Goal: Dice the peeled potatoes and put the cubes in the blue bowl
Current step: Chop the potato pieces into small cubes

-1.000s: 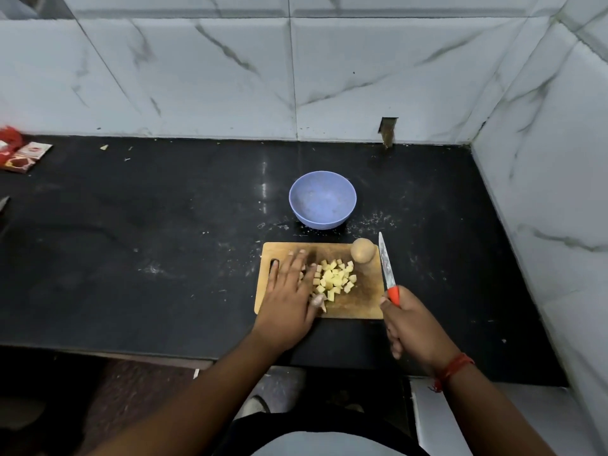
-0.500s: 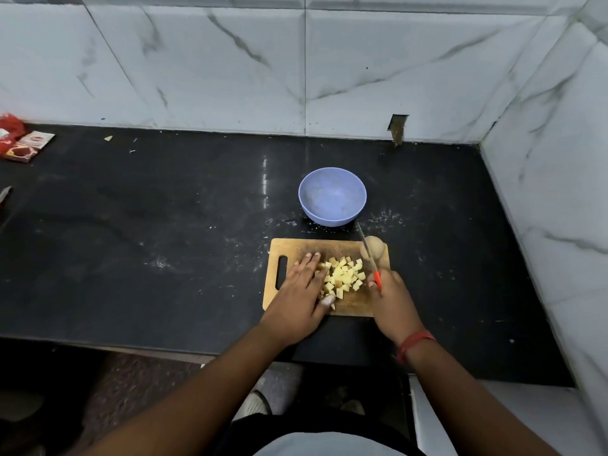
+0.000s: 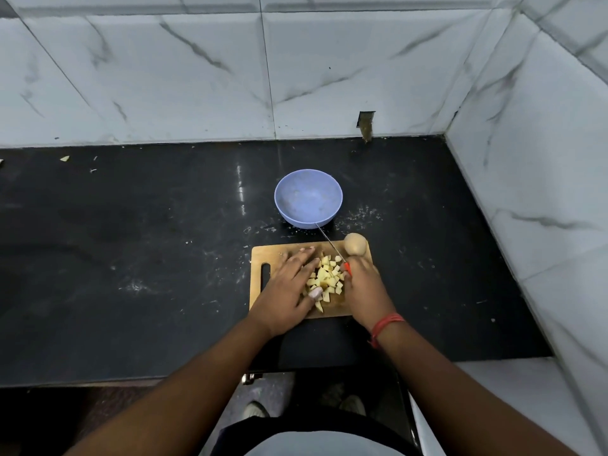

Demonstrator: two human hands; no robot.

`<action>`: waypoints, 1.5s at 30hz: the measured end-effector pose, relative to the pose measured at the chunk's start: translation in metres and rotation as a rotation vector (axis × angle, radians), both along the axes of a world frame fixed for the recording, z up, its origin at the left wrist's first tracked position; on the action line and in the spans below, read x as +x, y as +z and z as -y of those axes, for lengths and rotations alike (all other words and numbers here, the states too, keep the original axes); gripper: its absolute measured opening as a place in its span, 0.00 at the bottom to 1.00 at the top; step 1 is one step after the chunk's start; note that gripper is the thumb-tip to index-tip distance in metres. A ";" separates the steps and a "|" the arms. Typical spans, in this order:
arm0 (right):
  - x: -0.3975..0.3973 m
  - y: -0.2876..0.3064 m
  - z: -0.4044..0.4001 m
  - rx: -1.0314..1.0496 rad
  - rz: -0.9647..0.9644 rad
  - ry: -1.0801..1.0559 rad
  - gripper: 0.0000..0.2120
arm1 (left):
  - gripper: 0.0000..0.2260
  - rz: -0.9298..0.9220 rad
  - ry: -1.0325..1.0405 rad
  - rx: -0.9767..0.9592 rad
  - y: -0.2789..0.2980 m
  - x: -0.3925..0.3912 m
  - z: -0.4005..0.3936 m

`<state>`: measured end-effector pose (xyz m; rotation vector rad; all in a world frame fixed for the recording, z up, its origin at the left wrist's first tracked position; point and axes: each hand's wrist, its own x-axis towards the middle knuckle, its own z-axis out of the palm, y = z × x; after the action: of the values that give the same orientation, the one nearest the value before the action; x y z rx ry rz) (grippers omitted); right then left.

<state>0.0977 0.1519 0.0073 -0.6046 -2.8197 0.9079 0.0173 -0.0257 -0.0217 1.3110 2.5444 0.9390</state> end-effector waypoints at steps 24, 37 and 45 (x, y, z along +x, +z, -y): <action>-0.005 0.012 -0.038 -0.400 -0.182 -0.457 0.09 | 0.26 -0.112 -0.094 -0.194 0.020 -0.005 -0.068; -0.001 0.003 -0.038 -0.559 0.049 -0.323 0.17 | 0.29 0.012 -0.205 -0.232 0.022 0.015 -0.065; -0.007 0.001 -0.039 -0.499 0.122 -0.276 0.17 | 0.22 -0.588 -0.451 -0.236 -0.004 0.019 -0.040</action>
<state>0.0908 0.1909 0.0086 -1.1067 -2.5082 1.5665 0.0362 0.0144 -0.0255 2.1908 2.4200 0.1713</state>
